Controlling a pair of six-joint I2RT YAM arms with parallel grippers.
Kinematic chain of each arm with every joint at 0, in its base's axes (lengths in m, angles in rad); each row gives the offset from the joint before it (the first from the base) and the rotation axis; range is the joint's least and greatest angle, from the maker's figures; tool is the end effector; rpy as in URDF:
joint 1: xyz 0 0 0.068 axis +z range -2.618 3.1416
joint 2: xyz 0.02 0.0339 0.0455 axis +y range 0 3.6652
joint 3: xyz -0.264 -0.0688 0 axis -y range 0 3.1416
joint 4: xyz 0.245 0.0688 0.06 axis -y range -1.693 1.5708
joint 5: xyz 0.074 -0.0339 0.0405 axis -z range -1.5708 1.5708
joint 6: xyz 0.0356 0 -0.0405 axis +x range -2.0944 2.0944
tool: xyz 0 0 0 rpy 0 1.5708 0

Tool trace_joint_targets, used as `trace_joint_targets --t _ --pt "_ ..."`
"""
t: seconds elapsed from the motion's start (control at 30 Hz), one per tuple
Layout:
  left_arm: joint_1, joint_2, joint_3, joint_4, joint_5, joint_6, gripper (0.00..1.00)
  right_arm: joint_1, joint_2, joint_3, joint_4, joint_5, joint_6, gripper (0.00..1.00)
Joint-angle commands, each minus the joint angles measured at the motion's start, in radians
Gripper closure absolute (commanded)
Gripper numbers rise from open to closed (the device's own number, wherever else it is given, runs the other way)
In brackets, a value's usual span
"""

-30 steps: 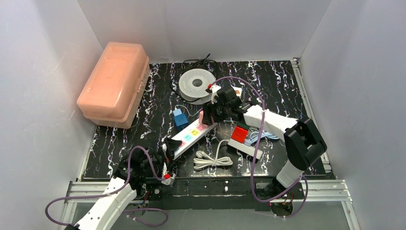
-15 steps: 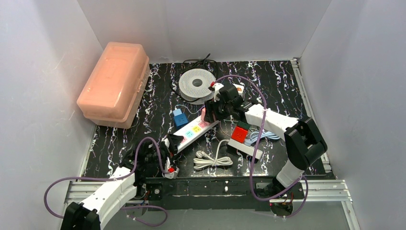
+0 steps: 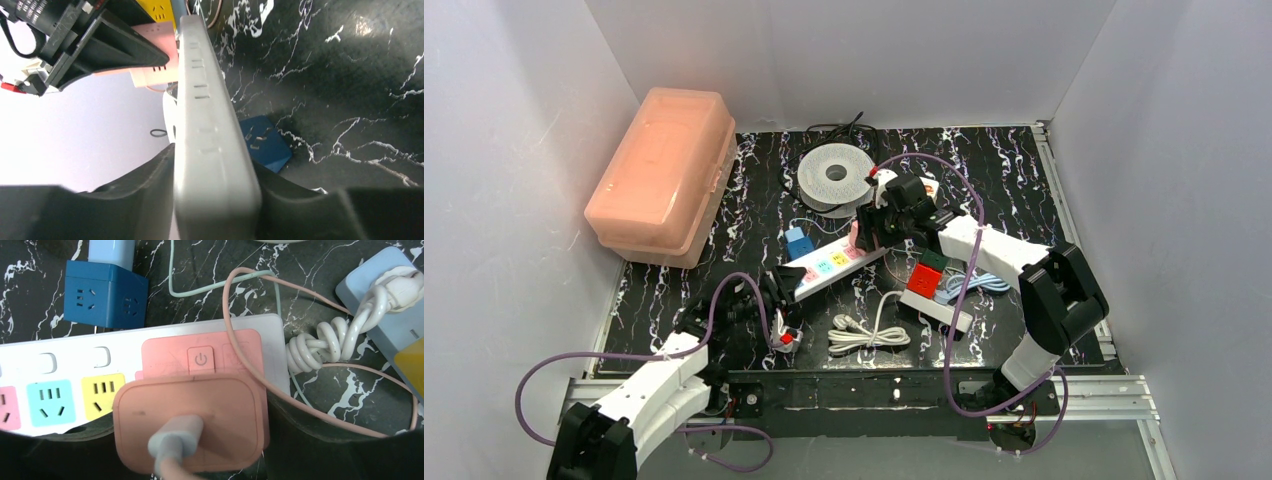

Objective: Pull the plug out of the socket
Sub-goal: Remove the plug from the socket.

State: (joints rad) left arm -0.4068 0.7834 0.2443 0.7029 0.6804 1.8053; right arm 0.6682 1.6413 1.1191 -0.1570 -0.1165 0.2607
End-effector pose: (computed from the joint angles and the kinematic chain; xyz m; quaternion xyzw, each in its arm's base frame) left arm 0.1512 -0.0895 0.2421 0.6592 0.0459 0.2975 0.6891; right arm 0.2847 0.2300 0.2379 -0.2068 0.8770 0.2398 0.3613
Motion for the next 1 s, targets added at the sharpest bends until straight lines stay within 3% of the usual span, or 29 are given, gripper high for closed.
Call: trace_joint_targets --t 0.0,0.13,0.4,0.53,0.97 --pt "-0.007 0.002 0.045 0.032 0.056 0.021 0.65 0.047 -0.021 0.07 0.065 -0.161 0.058 0.99" --pt "-0.007 -0.016 0.044 0.012 0.065 0.021 0.8 0.047 -0.029 0.064 0.071 -0.158 0.067 0.99" --pt "-0.007 -0.039 0.033 -0.015 0.053 0.034 0.86 0.045 -0.051 0.04 0.106 -0.161 0.095 0.99" --pt "-0.007 -0.078 0.014 -0.061 0.067 0.042 0.96 0.024 -0.085 0.03 0.112 -0.143 0.096 0.99" --pt "-0.007 -0.261 -0.071 -0.36 0.106 0.088 1.0 -0.035 -0.161 0.013 0.143 -0.215 0.118 0.99"
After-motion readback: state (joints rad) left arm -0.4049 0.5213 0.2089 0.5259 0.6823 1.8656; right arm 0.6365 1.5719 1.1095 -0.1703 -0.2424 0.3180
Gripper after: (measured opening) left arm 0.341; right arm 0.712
